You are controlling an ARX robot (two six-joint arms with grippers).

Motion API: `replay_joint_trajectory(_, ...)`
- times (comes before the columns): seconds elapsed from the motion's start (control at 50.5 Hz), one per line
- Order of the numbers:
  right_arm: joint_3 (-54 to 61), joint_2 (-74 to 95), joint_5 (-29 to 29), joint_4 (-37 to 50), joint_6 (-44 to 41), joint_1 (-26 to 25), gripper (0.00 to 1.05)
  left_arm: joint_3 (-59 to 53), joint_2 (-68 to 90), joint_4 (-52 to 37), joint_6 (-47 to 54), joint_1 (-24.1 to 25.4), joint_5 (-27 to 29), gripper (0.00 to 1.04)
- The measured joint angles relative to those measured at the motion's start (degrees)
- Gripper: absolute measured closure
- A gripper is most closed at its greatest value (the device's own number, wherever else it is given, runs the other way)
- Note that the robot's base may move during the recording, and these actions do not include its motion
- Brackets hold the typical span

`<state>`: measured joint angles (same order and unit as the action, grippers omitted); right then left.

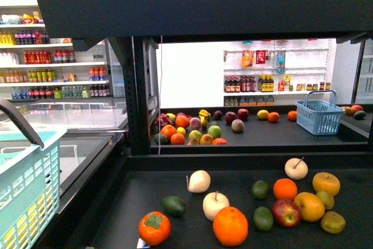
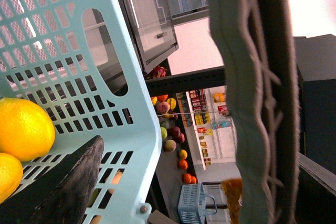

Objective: Pick lemon from shelf

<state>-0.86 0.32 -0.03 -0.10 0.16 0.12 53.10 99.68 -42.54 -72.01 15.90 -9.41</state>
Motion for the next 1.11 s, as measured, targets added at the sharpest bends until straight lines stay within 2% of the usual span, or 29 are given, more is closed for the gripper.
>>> replay_joint_trajectory(0.337,0.0,0.0,0.0,0.0,0.0,0.0,0.08,-0.9,-6.5,4.1,1.3,1.0,0.9,0.08)
replay_joint_trajectory(0.495,0.0,0.0,0.0,0.0,0.0,0.0,0.08,-2.1,-12.3,10.3,4.5,0.6,2.3,0.08)
replay_joint_trajectory(0.614,0.0,0.0,0.0,0.0,0.0,0.0,0.08,-2.8,-18.7,19.5,10.1,-0.7,5.4,0.08)
replay_joint_trajectory(0.693,0.0,0.0,0.0,0.0,0.0,0.0,0.08,-4.5,-26.4,27.9,20.0,-3.1,10.3,0.08)
replay_joint_trajectory(0.812,0.0,0.0,0.0,0.0,0.0,0.0,0.08,-7.8,-35.1,32.5,31.1,-7.2,14.4,0.08)
replay_joint_trajectory(0.95,0.0,0.0,0.0,0.0,0.0,0.0,0.08,-13.7,-46.9,35.8,43.0,-14.9,21.2,0.08)
replay_joint_trajectory(1.089,0.0,0.0,0.0,0.0,0.0,0.0,0.08,-20.5,-58.9,37.4,52.5,-25.9,31.0,0.08)
replay_joint_trajectory(1.108,0.0,0.0,0.0,0.0,0.0,0.0,0.08,-21.6,-60.7,37.3,54.6,-26.9,30.3,0.10)
